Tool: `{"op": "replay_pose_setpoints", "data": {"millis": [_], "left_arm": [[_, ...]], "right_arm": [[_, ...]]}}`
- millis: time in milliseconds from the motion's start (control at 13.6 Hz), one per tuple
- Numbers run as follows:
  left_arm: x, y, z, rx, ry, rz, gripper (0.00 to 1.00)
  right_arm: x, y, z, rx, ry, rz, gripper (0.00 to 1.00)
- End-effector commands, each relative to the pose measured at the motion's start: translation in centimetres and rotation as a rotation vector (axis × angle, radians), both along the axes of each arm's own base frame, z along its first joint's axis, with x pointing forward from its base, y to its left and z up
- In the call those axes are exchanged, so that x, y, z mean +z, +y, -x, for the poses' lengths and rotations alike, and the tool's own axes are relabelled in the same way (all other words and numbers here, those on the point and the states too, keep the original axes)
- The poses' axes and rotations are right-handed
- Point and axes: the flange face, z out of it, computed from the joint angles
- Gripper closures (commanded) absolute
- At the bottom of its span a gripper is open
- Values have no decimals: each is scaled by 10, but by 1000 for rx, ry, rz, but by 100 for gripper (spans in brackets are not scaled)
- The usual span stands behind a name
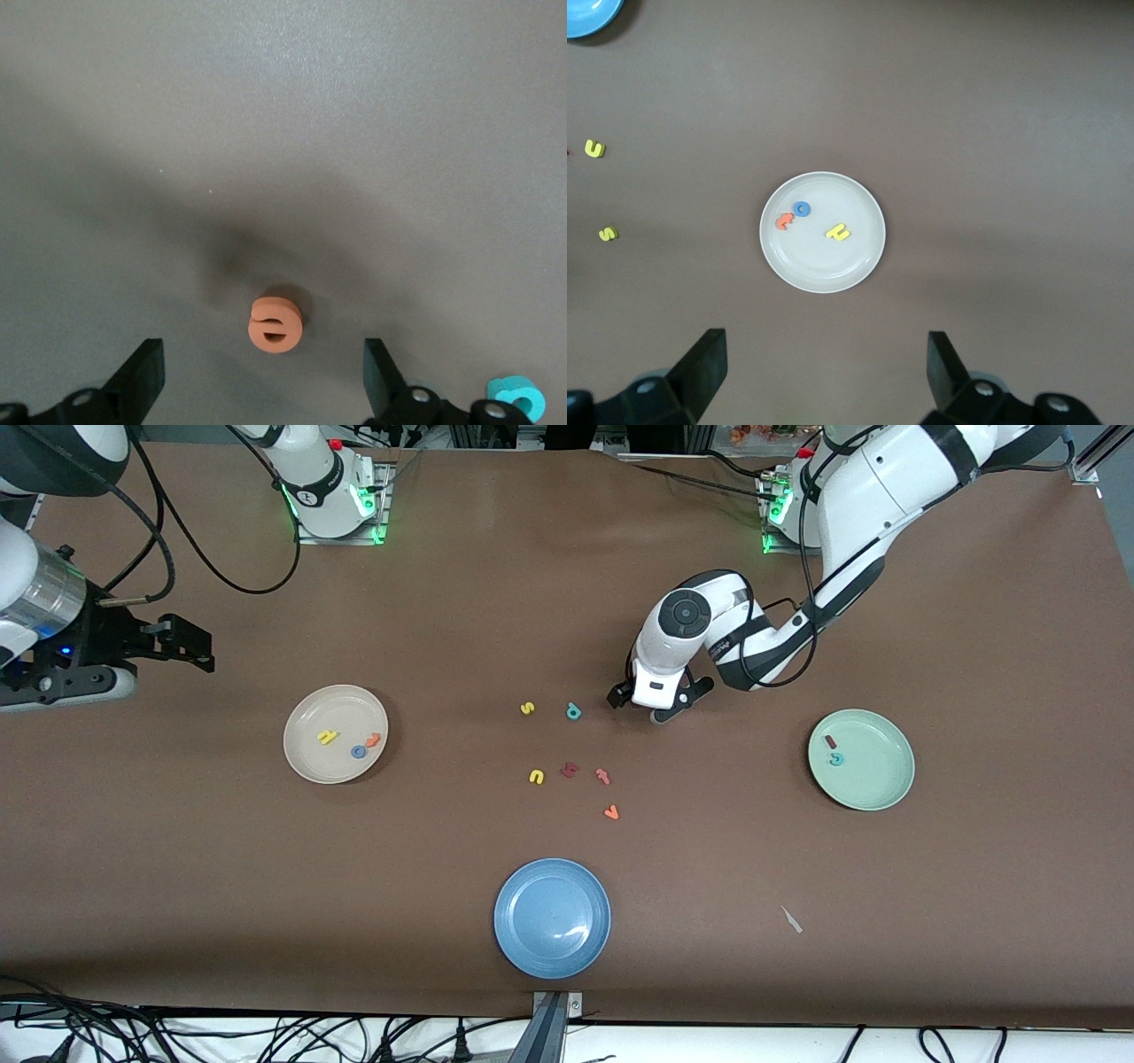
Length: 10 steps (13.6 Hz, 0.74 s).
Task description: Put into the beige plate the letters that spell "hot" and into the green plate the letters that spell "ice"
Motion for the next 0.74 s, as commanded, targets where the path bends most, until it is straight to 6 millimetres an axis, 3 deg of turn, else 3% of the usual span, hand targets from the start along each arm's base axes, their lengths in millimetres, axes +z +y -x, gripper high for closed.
{"op": "replay_pose_setpoints", "data": {"millis": [0,294,662], "left_arm": [[-1,-5,0,12,-22,-5,4],[-2,-9,4,7,-19,-5,15],[-10,11,-19,51,-49,-7,20]], "right_arm": [[12,-9,0,2,-10,-20,0],[13,-9,1,0,-12,-23,0],[13,-9,1,0,-12,-25,0]]}}
